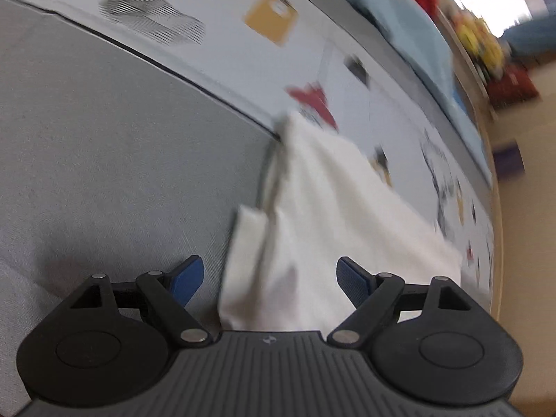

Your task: Fold small clothes

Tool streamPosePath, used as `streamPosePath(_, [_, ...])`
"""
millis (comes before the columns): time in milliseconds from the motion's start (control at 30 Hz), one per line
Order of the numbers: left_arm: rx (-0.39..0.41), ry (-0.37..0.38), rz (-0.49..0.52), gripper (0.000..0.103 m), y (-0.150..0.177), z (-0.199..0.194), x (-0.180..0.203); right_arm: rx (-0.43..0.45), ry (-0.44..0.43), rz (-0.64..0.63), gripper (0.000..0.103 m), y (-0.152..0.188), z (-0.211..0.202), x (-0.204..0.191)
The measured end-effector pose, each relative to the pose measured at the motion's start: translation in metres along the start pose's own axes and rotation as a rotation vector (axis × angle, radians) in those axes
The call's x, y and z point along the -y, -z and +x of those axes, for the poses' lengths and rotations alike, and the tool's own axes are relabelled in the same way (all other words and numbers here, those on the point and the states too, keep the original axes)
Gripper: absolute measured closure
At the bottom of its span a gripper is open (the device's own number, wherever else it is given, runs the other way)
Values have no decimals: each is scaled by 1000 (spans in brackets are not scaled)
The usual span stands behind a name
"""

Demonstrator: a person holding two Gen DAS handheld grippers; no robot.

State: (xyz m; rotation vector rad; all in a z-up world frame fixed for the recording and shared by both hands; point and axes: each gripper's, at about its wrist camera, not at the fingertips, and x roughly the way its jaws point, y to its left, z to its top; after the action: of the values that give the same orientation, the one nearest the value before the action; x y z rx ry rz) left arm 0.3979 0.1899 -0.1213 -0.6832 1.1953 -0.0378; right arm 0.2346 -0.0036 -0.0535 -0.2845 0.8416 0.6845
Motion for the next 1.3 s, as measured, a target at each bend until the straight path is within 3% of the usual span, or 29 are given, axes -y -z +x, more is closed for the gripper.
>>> streamPosePath(67, [30,18,-70,16,-6,-7,-8,-21,31,-33,102,4,5,-4])
streamPosePath(167, [72,59,-81,16,-9,-25,-15,-26,29,-79,97,4,16,-16])
streamPosePath(333, [106,57,-68,16,-8,-48,-37,-63,-1,-124,71,2,47,-37])
streamPosePath(400, [111,47,-60,16,-9,-54,-47,-107,14,-160,68,5,62,-45])
streamPosePath(500, [107,39,-50,16,-13,-61,-61,-176,72,-222,68,12,82,-52])
streamPosePath(600, [82,49,-6,16,-15,-55,-57,-162,91,-214,70,11,86,-51])
streamPosePath(633, [69,57,15,16,-15,-52,-54,-162,88,-199,81,10,88,-47])
streamPosePath(733, [13,96,87,16,-17,-34,-39,-160,79,-179,95,9,87,-43])
streamPosePath(900, [-110,126,182,16,-23,17,-17,-52,62,-137,98,-2,61,-37])
streamPosePath(1000, [-167,167,165,16,-26,43,-13,8,56,-87,98,-8,43,-26])
streamPosePath(1100, [-176,234,126,16,-32,56,-9,55,49,-52,98,-12,24,-17])
streamPosePath(1200, [-183,267,111,31,-34,68,0,97,46,-30,99,-14,9,-9])
streamPosePath(1233, [-173,251,120,46,-35,70,3,109,44,-19,99,-15,4,-7])
streamPosePath(1267, [-162,239,127,69,-35,72,6,118,40,-7,99,-16,1,-3])
streamPosePath(1300, [-154,244,130,78,-36,71,7,128,36,5,99,-16,-3,-2])
